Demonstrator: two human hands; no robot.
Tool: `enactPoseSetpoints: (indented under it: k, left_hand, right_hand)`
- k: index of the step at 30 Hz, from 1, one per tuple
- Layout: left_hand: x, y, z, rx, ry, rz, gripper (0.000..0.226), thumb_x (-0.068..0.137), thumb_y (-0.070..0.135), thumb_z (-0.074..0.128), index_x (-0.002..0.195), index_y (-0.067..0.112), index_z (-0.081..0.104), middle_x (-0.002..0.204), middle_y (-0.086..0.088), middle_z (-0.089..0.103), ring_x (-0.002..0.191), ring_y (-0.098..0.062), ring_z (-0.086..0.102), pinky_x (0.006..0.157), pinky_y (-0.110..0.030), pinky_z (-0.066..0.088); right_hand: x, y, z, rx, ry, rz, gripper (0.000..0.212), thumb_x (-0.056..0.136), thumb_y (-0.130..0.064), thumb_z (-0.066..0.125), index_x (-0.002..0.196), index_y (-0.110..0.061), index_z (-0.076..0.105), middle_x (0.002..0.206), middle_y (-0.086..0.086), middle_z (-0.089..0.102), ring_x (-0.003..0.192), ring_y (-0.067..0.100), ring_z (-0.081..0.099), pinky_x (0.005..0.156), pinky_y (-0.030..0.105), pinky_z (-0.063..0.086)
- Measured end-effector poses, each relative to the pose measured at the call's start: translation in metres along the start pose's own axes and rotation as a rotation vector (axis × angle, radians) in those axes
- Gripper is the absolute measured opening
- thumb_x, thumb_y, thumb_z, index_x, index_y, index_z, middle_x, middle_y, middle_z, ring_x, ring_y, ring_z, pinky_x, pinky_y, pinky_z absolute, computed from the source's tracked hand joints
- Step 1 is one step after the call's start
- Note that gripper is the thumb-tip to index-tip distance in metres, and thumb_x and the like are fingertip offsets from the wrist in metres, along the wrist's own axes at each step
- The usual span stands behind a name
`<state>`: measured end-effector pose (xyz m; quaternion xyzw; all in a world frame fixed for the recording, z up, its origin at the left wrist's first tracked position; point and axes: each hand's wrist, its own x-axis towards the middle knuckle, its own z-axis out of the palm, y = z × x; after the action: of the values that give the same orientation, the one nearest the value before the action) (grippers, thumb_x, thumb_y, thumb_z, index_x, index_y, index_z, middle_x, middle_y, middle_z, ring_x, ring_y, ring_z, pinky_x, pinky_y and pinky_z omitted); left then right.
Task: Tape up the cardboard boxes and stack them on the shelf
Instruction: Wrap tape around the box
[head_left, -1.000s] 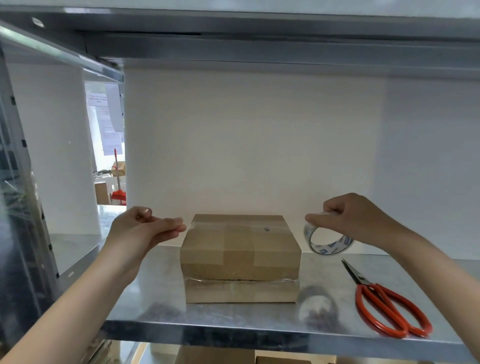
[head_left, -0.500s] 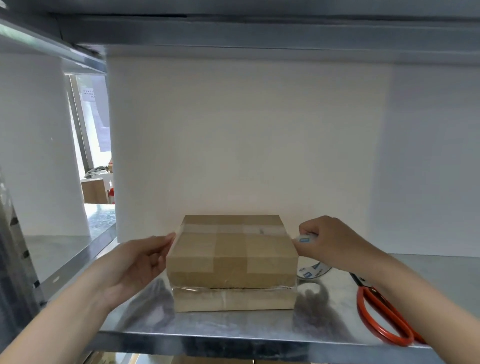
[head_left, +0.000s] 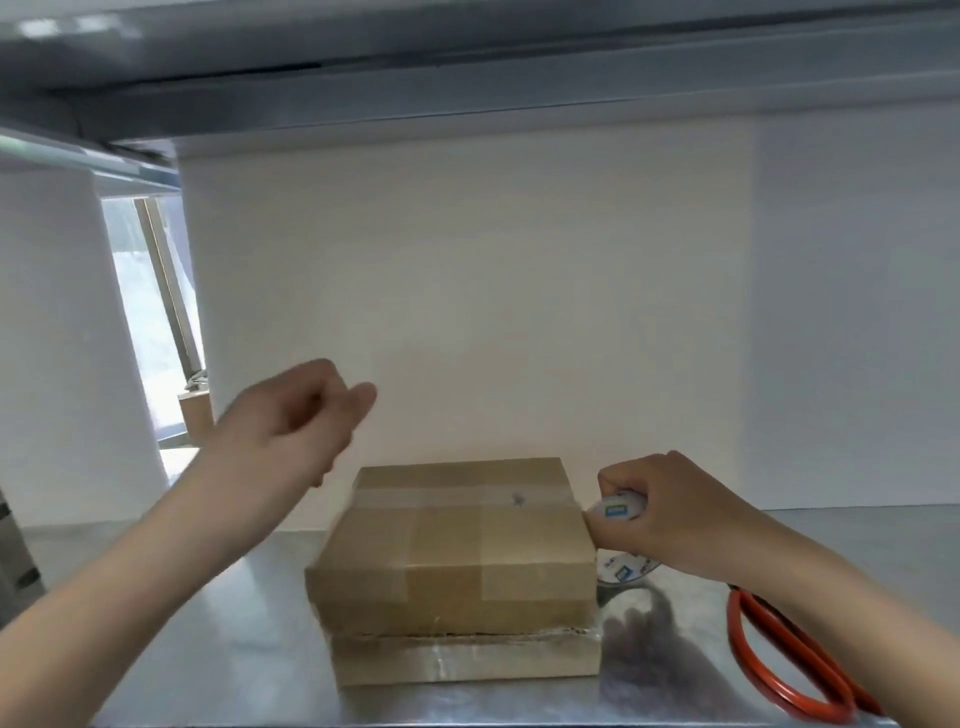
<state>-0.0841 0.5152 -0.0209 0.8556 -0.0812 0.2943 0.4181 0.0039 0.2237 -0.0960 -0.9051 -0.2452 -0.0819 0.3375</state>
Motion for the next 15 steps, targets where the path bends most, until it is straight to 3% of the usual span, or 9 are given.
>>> enactPoseSetpoints:
  k: [3,5,8,11,13,15]
  left_hand:
    - [0.007,0.028,0.042,0.109,-0.411,0.173,0.02,0.098,0.035,0.056,0.083,0.023,0.05,0.092,0.012,0.074,0.096,0.0,0.066,0.09,-0.038,0.052]
    - [0.011,0.027,0.07,0.193,-0.571,0.222,0.017,0.1,0.041,0.047,0.089,0.028,0.042,0.121,0.016,0.068,0.121,0.005,0.056,0.101,-0.035,0.048]
    - [0.013,0.01,0.096,0.274,-0.705,0.162,0.006,0.106,0.04,0.033,0.103,0.039,0.038,0.145,0.025,0.049,0.132,0.005,0.044,0.109,-0.032,0.038]
    - [0.016,0.007,0.098,0.243,-0.849,0.137,0.039,0.103,0.057,0.024,0.139,0.065,0.016,0.158,0.031,0.025,0.146,0.008,0.02,0.121,-0.032,0.021]
    - [0.023,0.011,0.103,0.446,-0.935,0.171,0.065,0.089,0.076,0.016,0.15,0.06,0.001,0.162,0.031,0.004,0.149,0.009,-0.002,0.125,-0.03,0.005]
    - [0.028,0.019,0.112,0.577,-0.954,0.19,0.075,0.086,0.079,0.012,0.155,0.05,0.004,0.161,0.029,0.009,0.15,0.003,0.002,0.123,-0.029,0.005]
  right_hand:
    - [-0.002,0.001,0.002,-0.014,0.041,-0.015,0.05,0.073,-0.052,0.072,0.053,-0.019,0.042,0.047,-0.007,0.044,0.045,0.004,0.038,0.051,0.025,0.03]
    - [-0.003,0.001,0.004,-0.045,0.07,-0.013,0.048,0.071,-0.056,0.068,0.054,-0.019,0.043,0.046,-0.007,0.045,0.048,0.006,0.039,0.054,0.025,0.031]
    - [-0.006,0.002,0.007,-0.07,0.103,-0.002,0.044,0.07,-0.06,0.062,0.056,-0.021,0.044,0.047,-0.01,0.048,0.061,0.011,0.039,0.06,0.028,0.033]
    - [-0.006,-0.001,0.007,-0.095,0.121,-0.039,0.045,0.077,-0.053,0.061,0.057,-0.019,0.04,0.049,-0.005,0.043,0.06,0.012,0.037,0.066,0.028,0.035]
    - [-0.006,-0.004,0.006,-0.136,0.116,-0.087,0.042,0.08,-0.052,0.058,0.059,-0.019,0.041,0.051,-0.003,0.044,0.055,0.012,0.039,0.066,0.025,0.032]
    - [-0.005,-0.004,0.004,-0.178,0.093,-0.103,0.039,0.079,-0.051,0.056,0.058,-0.022,0.039,0.051,-0.005,0.044,0.054,0.012,0.042,0.069,0.023,0.032]
